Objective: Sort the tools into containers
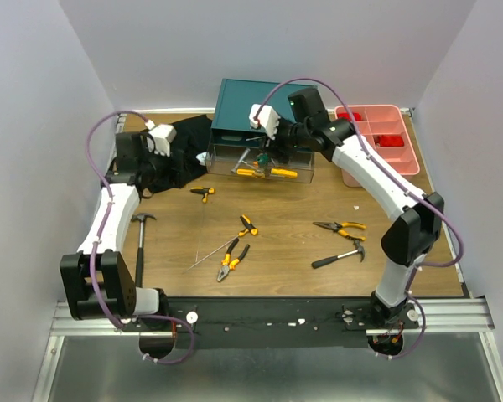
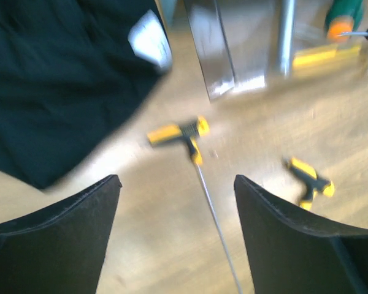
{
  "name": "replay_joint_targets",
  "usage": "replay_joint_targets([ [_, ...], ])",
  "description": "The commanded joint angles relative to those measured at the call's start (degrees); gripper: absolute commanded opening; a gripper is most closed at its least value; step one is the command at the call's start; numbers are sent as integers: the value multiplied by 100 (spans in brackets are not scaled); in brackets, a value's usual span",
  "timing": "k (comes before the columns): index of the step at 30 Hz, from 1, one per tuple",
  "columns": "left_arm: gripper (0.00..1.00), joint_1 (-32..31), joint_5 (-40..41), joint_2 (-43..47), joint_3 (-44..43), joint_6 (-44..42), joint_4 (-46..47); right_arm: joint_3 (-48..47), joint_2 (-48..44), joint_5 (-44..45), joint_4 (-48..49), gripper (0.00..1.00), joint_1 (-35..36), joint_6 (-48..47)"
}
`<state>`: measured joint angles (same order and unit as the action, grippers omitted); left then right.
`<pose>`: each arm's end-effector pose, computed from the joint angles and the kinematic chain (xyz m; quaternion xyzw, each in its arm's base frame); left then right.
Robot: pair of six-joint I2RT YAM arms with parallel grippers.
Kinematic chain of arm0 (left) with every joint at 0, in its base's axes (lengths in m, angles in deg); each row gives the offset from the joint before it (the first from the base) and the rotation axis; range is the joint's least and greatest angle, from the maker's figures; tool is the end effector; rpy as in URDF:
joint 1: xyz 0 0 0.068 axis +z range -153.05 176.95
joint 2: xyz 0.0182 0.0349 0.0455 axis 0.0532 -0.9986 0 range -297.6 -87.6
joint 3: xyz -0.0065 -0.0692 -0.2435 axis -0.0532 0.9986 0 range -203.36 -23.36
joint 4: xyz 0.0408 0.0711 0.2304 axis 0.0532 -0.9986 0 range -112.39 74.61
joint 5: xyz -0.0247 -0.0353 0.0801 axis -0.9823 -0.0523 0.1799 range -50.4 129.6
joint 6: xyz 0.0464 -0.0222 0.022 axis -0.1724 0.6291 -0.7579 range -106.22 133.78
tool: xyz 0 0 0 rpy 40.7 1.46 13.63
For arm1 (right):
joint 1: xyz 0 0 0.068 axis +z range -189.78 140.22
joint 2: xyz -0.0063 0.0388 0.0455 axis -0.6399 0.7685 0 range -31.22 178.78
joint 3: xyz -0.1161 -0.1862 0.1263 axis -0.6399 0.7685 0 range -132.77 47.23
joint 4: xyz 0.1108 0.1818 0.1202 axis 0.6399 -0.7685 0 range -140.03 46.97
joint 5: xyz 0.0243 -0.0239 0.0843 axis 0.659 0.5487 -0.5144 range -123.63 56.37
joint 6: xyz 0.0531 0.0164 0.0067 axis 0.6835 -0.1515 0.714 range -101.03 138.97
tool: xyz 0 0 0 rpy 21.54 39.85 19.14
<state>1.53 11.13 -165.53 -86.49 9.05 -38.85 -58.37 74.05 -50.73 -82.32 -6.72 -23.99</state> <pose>0.2891 0.0047 0.2851 0.1085 0.8720 -0.1862 0.4395 0.3264 0.2260 0.3400 -0.6000 0.6637 0.0970 0.4360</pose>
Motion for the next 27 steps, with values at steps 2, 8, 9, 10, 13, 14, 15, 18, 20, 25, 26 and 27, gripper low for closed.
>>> replay_joint_targets([
  [2, 81, -790, 798, 384, 1197, 288, -81, 285, -893, -31, 246, 72, 25, 771],
  [8, 74, -1302, 2169, -255, 1471, 1526, 878, 1146, -1614, 514, 887, 72, 8, 842],
  [9, 73, -1302, 2292, -371, 1436, 1624, 1000, 1243, -1667, 619, 923, 72, 8, 859],
  [10, 73, -1310, 2511, -468, 1348, 1738, 1063, 1252, -1764, 664, 923, 72, -1, 886],
  [13, 71, -1310, 2793, -819, 1138, 1844, 1177, 1296, -1878, 752, 879, 72, -10, 947],
  [14, 71, -1302, 2803, -1003, 1093, 1853, 1203, 1357, -1914, 787, 905, 72, -10, 947],
  [15, 70, -1302, 2803, -1100, 1058, 1879, 1265, 1419, -1949, 840, 949, 72, -10, 930],
  [18, 68, -1310, 2592, -1470, 856, 2028, 1335, 1586, -1984, 1006, 1020, 72, -36, 877],
  [20, 65, -1310, 2461, -1689, 724, 2134, 1371, 1595, -1967, 1034, 1028, 72, -54, 868],
  [25, 62, -1319, 2434, -2015, 548, 2117, 1318, 1569, -1897, 1104, 1072, 72, -98, 816],
  [26, 61, -1319, 2425, -2094, 548, 2099, 1318, 1560, -1879, 1104, 1072, 72, -115, 816],
  [27, 61, -1319, 2408, -2112, 548, 2108, 1318, 1551, -1853, 1104, 1081, 72, -124, 816],
])
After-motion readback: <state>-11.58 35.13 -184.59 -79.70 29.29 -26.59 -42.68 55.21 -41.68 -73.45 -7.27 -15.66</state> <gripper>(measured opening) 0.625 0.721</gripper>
